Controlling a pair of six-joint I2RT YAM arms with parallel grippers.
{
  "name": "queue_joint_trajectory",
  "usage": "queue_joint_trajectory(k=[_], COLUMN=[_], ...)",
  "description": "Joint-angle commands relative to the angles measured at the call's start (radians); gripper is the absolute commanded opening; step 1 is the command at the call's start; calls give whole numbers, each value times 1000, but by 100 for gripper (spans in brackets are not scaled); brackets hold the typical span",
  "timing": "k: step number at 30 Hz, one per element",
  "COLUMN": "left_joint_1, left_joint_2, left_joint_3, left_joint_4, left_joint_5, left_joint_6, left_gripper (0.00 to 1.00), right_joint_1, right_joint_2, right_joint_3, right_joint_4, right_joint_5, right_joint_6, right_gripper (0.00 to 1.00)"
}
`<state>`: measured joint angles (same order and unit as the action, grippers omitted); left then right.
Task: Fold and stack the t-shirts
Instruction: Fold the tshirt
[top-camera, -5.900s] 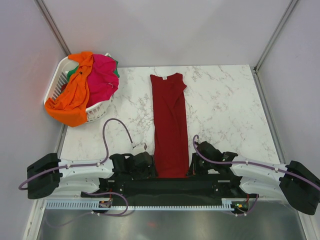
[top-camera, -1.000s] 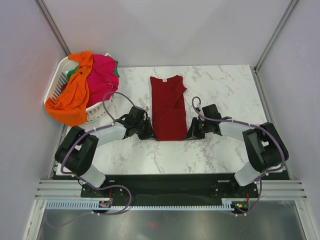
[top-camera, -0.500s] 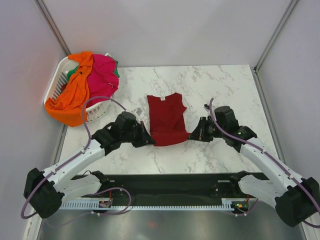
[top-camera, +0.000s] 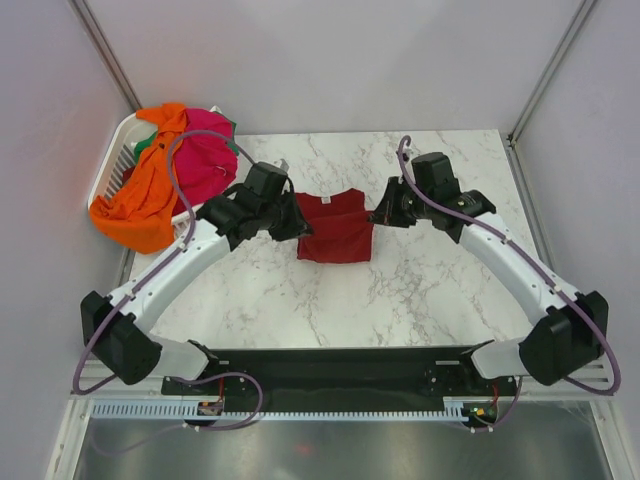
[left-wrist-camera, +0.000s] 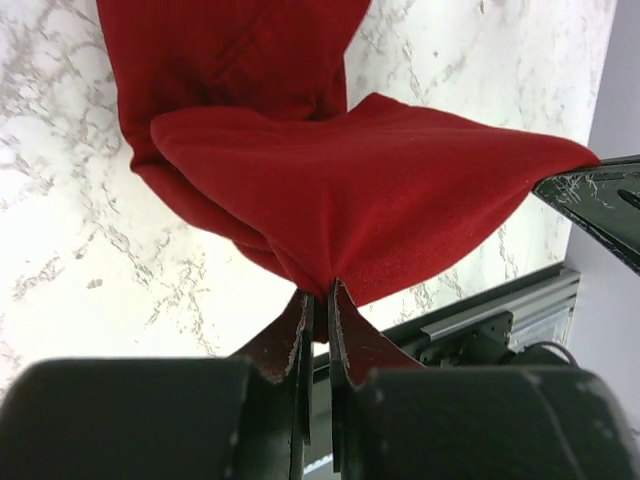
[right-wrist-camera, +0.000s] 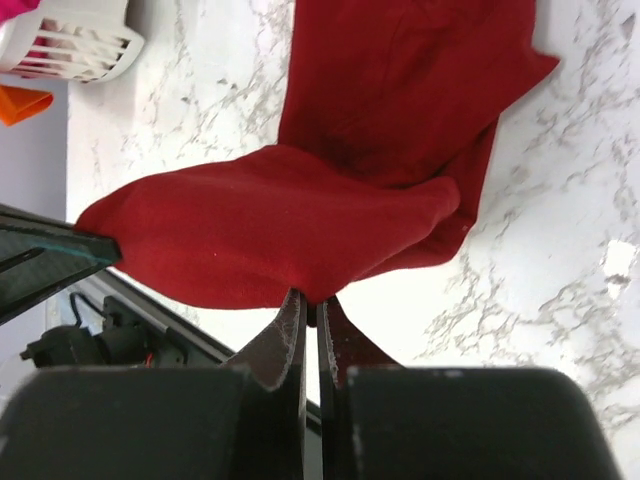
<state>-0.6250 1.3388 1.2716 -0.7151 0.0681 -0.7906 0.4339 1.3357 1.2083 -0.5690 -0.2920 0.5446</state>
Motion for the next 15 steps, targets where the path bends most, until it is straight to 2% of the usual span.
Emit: queue_joint_trajectory(k=[1, 9, 12, 13, 14, 15], left_joint_1=[24, 105, 162, 198, 218, 241], left_joint_2=[71, 250, 379, 426, 548, 612], left_joint_3=[115, 250, 328, 400, 452, 563], left_joint_4=[-60, -63, -61, -61, -64, -78], left_joint_5=[-42, -13, 1, 15, 30, 50], left_joint_6=[80, 137, 162, 172, 191, 201], left_gripper=[11, 12, 19, 20, 23, 27], right_joint_1=[-21, -70, -95, -103, -119, -129], right_joint_2=[89, 278, 396, 483, 534, 592], right_joint_3=[98, 270, 371, 438, 480, 534], right_joint_4=[-14, -6, 0, 4, 11, 14], right_joint_5=[42, 28, 30, 45, 54, 50], right_joint_6=[-55, -81, -77, -72, -60, -60], right_gripper=[0, 0, 0, 0, 3, 40])
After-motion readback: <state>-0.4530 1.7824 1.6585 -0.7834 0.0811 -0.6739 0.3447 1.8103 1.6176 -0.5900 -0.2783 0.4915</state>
